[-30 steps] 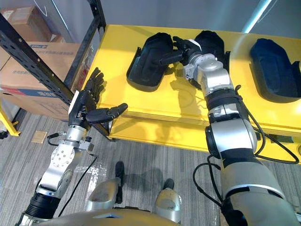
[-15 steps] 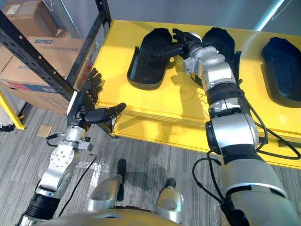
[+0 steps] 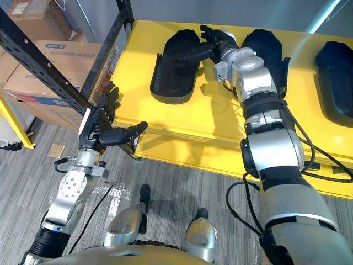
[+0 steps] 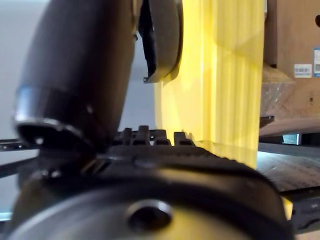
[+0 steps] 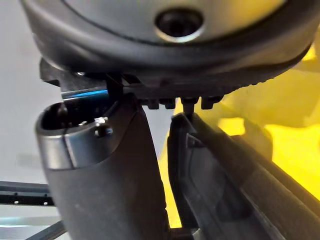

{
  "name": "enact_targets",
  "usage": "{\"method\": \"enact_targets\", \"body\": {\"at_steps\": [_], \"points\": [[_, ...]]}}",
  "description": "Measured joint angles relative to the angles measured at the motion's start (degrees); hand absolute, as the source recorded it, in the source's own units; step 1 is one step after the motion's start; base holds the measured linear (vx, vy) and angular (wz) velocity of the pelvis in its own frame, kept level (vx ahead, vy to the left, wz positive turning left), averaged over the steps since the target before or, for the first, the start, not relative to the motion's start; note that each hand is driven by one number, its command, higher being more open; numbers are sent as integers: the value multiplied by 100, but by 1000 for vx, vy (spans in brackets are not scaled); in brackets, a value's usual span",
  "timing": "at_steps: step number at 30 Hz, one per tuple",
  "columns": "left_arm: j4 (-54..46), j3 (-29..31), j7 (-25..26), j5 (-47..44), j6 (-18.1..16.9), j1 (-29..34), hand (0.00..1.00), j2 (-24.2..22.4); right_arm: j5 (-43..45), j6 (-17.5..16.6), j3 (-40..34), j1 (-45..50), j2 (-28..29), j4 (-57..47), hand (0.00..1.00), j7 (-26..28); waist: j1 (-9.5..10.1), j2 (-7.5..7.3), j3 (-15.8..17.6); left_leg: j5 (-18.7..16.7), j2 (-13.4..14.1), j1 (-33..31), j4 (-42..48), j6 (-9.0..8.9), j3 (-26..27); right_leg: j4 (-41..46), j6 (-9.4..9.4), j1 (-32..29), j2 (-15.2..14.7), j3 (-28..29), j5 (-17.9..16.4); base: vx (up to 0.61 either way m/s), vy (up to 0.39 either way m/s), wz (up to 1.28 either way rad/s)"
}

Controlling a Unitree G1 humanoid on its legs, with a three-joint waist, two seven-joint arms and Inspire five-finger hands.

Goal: Walk over and take three plastic housings, then place them on the shelf

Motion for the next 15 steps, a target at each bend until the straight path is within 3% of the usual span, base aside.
{"method": "enact_targets", "body": {"at_steps": [5,10,15], "points": [[0,-1,-8,-30,-1,0,100,2,104,-292,5,-19,-1,0,100,-134,1,1,4,0,-1,-4,0,0,0,-6,-1,-3,2,2,-1,4,-14,0],[0,-33,-126,-35,-28,-2,100,16,94,-1012,-9,-176,-1,-17,100,-438,-5,1,4,-1,21,6,1,-2,14,-32,-2,5,31,20,1,-2,-21,-1],[-5,-217,-128,116,-126,-27,100,200,99,-1398,-55,-213,-140,-459,100,-692,-18,0,3,-1,34,30,2,-9,42,-74,16,21,58,54,22,0,0,-3]]}}
